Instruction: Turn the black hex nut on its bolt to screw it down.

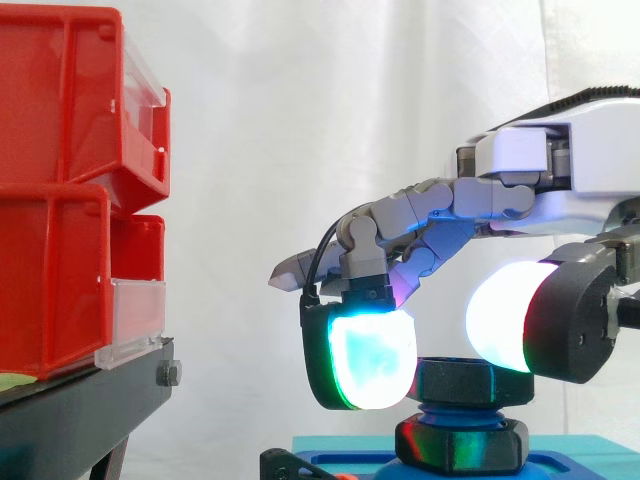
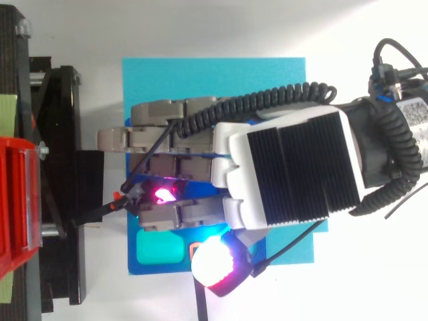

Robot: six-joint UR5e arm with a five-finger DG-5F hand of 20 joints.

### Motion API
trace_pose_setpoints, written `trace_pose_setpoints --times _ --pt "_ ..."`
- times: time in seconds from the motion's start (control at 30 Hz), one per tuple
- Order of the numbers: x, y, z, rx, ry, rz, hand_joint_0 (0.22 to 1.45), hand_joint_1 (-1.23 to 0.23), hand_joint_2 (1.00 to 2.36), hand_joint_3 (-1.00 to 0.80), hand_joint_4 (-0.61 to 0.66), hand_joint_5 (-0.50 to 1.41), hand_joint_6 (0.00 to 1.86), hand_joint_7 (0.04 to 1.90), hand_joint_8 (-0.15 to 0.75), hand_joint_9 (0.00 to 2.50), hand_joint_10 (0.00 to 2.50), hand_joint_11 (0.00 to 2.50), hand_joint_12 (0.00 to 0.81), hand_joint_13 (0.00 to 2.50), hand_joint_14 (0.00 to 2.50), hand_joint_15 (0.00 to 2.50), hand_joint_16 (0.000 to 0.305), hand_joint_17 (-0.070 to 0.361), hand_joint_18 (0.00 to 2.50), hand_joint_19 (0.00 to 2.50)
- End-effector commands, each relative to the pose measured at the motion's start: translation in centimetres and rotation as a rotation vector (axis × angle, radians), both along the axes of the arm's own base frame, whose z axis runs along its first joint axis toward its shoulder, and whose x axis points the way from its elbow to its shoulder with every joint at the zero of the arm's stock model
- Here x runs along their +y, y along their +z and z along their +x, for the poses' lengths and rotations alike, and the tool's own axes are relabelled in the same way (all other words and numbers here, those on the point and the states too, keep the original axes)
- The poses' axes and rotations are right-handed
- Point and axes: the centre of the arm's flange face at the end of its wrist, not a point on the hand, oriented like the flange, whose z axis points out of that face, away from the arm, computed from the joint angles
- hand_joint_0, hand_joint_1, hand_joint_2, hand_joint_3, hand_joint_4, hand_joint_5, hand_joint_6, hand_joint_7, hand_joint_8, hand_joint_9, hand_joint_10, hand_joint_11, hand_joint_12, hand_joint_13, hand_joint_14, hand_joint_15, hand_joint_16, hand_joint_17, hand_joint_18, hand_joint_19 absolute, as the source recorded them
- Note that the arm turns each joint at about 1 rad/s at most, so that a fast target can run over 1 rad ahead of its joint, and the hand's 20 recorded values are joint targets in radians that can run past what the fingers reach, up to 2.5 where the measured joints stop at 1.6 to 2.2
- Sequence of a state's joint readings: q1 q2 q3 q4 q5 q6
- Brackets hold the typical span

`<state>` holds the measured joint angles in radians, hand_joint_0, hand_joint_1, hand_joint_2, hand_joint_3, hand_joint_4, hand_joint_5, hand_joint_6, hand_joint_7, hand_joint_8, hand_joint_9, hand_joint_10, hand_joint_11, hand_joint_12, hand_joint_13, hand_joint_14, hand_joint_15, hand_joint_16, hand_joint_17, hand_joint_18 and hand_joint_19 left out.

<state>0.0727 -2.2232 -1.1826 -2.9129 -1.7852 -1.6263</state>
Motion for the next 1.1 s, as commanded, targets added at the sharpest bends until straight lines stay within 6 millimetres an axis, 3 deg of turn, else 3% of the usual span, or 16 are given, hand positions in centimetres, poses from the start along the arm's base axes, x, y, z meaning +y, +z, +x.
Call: trace_pose_setpoints --times 0.0,0.27,0.37,0.47,0.67,0.93,1.07 --pt "-0.7 -0.1 -0.1 -0.001 -0.002 -0.002 0.53 -0.25 1.00 -0.50 0.10 -0.05 0.50 1.41 0.283 0.67 0.00 0.00 0.347 0.24 0.00 0.00 0.047 0.106 0.26 0.27" --pt "-3.9 0.0 -0.4 -0.014 -0.020 -0.013 0.48 -0.15 1.00 -0.50 0.12 -0.07 0.50 1.38 0.290 0.61 0.00 0.00 0.370 0.19 0.00 0.00 0.052 0.116 0.21 0.26" --pt "-4.7 0.1 -0.6 -0.017 -0.023 -0.013 0.48 -0.15 1.00 -0.50 0.12 -0.07 0.50 1.36 0.290 0.60 0.00 0.00 0.372 0.19 0.00 0.00 0.052 0.117 0.20 0.26" --pt "-6.7 0.2 -1.0 -0.020 -0.023 -0.012 0.48 -0.16 1.00 -0.50 0.12 -0.07 0.50 1.30 0.290 0.60 0.00 0.00 0.371 0.19 0.00 0.00 0.052 0.117 0.20 0.25" --pt "-8.2 0.6 -1.3 -0.029 -0.003 -0.011 0.48 -0.17 1.00 -0.50 0.14 -0.09 0.50 1.20 0.286 0.59 0.00 0.00 0.369 0.19 0.00 0.00 0.051 0.116 0.21 0.25" --pt "-6.5 2.9 -0.2 -0.077 0.032 -0.014 0.49 -0.17 1.00 -0.50 0.17 -0.10 0.50 1.13 0.287 0.59 0.00 0.00 0.368 0.19 0.00 0.00 0.051 0.116 0.22 0.26" --pt "-4.0 3.1 0.7 -0.117 0.059 -0.013 0.49 -0.17 1.00 -0.50 0.18 -0.11 0.50 1.09 0.286 0.59 0.00 0.00 0.368 0.19 0.00 0.00 0.051 0.115 0.22 0.26"
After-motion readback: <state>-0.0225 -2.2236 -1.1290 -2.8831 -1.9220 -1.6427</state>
